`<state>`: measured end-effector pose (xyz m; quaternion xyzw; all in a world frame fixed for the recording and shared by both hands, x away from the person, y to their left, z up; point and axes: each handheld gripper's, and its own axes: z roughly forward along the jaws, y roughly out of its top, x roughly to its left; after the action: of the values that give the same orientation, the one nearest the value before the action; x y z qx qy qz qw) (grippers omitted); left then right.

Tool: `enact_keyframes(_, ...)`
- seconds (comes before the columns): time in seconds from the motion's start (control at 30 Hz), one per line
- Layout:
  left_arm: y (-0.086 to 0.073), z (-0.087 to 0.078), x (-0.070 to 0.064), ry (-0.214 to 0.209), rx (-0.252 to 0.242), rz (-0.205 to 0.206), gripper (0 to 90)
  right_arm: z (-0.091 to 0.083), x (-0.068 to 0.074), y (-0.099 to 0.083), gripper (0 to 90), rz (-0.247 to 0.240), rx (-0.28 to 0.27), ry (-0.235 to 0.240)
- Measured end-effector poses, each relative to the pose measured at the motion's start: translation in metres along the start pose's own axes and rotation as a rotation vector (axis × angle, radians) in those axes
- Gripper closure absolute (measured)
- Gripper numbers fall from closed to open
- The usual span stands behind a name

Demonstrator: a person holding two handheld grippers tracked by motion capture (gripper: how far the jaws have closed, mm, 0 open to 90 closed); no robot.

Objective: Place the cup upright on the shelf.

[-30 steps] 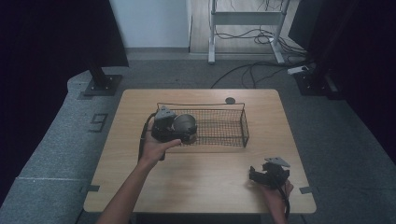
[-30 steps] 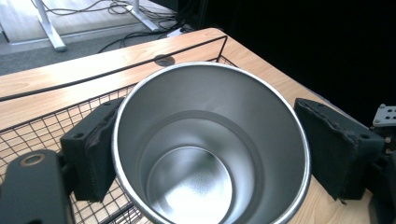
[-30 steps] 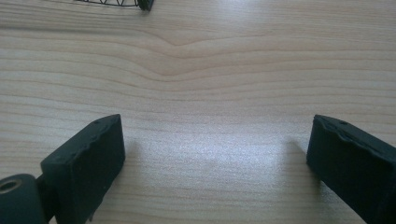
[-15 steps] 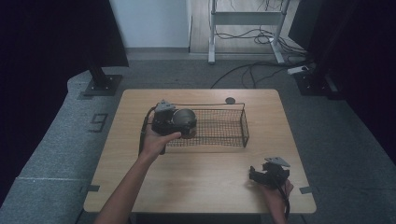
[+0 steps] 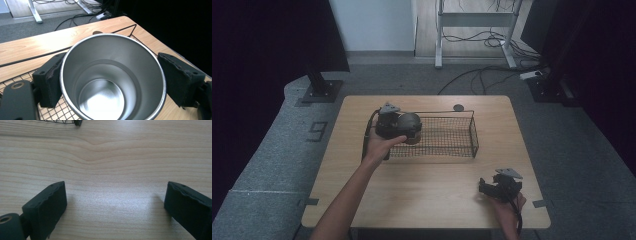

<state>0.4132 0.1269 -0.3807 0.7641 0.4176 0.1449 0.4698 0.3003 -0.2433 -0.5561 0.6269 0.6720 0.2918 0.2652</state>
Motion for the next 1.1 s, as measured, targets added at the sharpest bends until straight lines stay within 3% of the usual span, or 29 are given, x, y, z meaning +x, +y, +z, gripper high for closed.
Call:
enact_keyframes(0.2, 0.002, 0.005, 0.007, 0.014, 0.011, -0.01, 14.6, 0.0, 0.0, 0.0, 4.4, 0.0, 0.0, 0.0)
enact_keyframes(0.3, 0.005, 0.005, 0.013, 0.007, 0.004, -0.035, 14.6, 0.0, 0.0, 0.0, 4.4, 0.0, 0.0, 0.0)
enact_keyframes(0.67, 0.004, 0.017, 0.02, 0.035, 0.031, -0.041, 14.6, 0.0, 0.0, 0.0, 4.4, 0.002, 0.001, 0.0)
enact_keyframes(0.9, -0.004, 0.034, 0.025, 0.059, 0.039, -0.049, 14.6, 0.0, 0.0, 0.0, 4.4, 0.0, 0.001, 0.0)
enact_keyframes(1.1, -0.015, 0.049, 0.034, 0.081, 0.078, -0.072, 14.6, 0.0, 0.0, 0.0, 4.4, 0.0, 0.001, 0.0)
